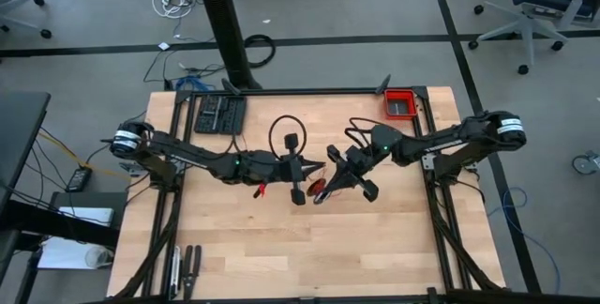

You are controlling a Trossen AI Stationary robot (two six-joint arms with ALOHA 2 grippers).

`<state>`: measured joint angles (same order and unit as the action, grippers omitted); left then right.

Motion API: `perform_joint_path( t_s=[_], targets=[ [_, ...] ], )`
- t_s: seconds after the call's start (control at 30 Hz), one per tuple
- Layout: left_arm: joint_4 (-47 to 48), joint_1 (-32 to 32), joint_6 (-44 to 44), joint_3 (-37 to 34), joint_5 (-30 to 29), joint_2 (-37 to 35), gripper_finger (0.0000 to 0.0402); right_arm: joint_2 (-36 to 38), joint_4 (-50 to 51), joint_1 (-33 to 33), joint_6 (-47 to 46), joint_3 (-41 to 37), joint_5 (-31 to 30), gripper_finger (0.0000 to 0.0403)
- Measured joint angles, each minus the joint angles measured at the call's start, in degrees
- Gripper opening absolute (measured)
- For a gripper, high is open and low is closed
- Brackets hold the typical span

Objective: Coil cords
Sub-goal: Coil the red wire on the black spool

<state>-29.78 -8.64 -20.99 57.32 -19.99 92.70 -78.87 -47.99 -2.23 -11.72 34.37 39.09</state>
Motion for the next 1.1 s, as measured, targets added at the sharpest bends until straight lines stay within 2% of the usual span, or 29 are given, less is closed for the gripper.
perform_joint_path(
  t_s=[0.13,0.33,0.47,0.67,0.87,1.1],
  targets=[
    [-0.8,0.0,0.59,-0.02,0.74,0.68,0.0013,-0.78,-4.29,0.72,1.29,0.0,0.25,0.0001],
    [-1.2,0.02,3.16,-0.02,1.81,0.59,0.0066,-0.7,-11.56,2.8,3.89,0.0,0.05,0.0001],
    [-1.2,0.02,3.37,-0.02,3.19,0.57,0.0088,-0.7,-16.45,4.55,5.69,-0.02,-2.17,0.0001],
    [-1.22,0.02,6.14,-0.02,6.3,0.57,0.0091,-0.68,-21.21,6.84,8.37,0.0,-8.2,0.0001],
    [-1.25,0.02,7.07,-0.02,6.73,0.57,0.0091,-0.67,-21.14,7.85,10.46,0.0,-13.19,0.0001],
    [-0.03,0.02,9.04,-0.01,6.78,0.57,0.0091,0.9,-21.41,8.14,11.56,0.0,-14.21,0.0001]
  ],
)
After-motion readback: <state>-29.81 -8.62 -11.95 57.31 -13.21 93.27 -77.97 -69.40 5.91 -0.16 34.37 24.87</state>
